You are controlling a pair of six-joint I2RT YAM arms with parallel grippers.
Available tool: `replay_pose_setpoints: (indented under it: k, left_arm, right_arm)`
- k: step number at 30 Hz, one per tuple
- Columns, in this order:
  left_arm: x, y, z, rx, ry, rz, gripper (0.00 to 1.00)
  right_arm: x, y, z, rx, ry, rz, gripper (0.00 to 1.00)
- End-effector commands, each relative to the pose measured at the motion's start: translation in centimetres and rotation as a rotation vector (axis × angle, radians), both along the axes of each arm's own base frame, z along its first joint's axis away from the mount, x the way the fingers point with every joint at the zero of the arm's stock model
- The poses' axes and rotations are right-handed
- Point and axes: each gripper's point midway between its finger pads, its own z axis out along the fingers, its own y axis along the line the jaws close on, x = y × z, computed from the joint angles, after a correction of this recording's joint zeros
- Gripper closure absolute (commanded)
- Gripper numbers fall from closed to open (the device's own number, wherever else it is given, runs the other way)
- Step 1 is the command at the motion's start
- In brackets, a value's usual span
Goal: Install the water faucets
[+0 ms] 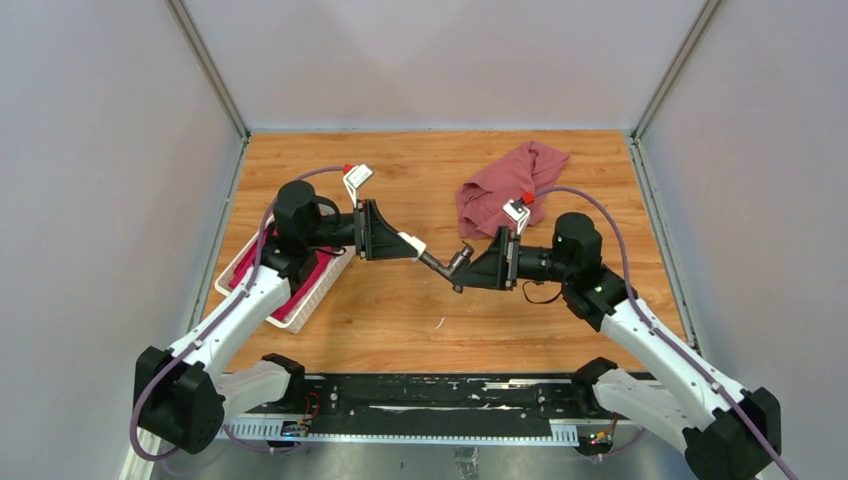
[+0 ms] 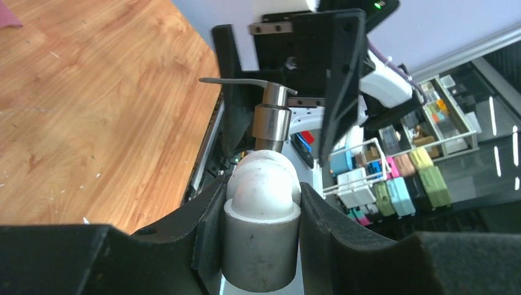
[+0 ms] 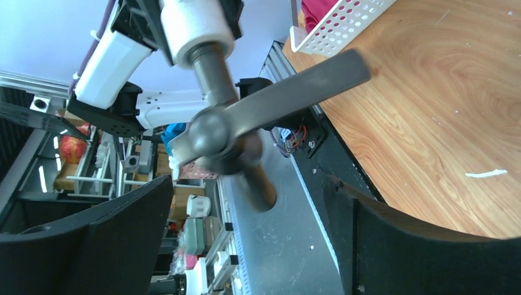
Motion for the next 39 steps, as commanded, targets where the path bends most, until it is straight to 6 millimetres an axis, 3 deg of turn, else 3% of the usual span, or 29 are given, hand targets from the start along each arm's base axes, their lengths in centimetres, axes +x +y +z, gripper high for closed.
replay_pose_setpoints:
  k: [1,7,11,14,18,26,29,35,37,39]
  left_arm:
    - [0.9,-0.4,-0.7,-0.001,0.090,0.033,1.00]
    - [2.2,-0.7,-1.3,-0.008,0.322,0.099,1.00]
    - [2.9,-1.0,-1.4,-0.017,0.461,0.123,1.00]
    - [3.5,-1.1,-1.9,-0.020,0.563,0.144,1.00]
    - [3.9,-1.3,-2.3,-0.018,0.628,0.148,1.00]
    - [3.7,-1.2,-2.9,-0.011,0.643,0.150,1.00]
    - [3.7,-1.2,-3.2,-0.008,0.643,0.149,1.00]
    - [3.5,-1.2,-2.8,-0.011,0.632,0.138,1.00]
    - [3.5,-1.2,-2.4,-0.015,0.622,0.137,1.00]
    - [3.4,-1.2,-2.3,-0.015,0.618,0.133,1.00]
  right_arm:
    - [-0.6,-2.0,0.9,-0.071,-0.071,-0.055,0.03]
    - [-0.6,-5.5,0.4,-0.325,-0.269,-0.131,0.02]
    - [-0.4,-7.8,2.2,-0.515,-0.609,-0.156,0.01]
    - [-0.2,-8.5,3.1,-0.597,-0.835,-0.182,0.01]
    - [0.4,-8.1,2.0,-0.717,-1.063,-0.154,0.01]
    - [3.0,-5.6,0.8,-1.231,-1.617,-0.194,0.00]
    - [3.9,-4.3,0.4,-1.358,-1.681,-0.218,0.00]
    - [5.2,-1.8,1.0,-1.387,-1.768,-0.309,0.01]
    - [5.7,-1.4,0.8,-1.397,-1.761,-0.309,0.05]
    - [6.1,-1.1,0.7,-1.392,-1.758,-0.307,0.16]
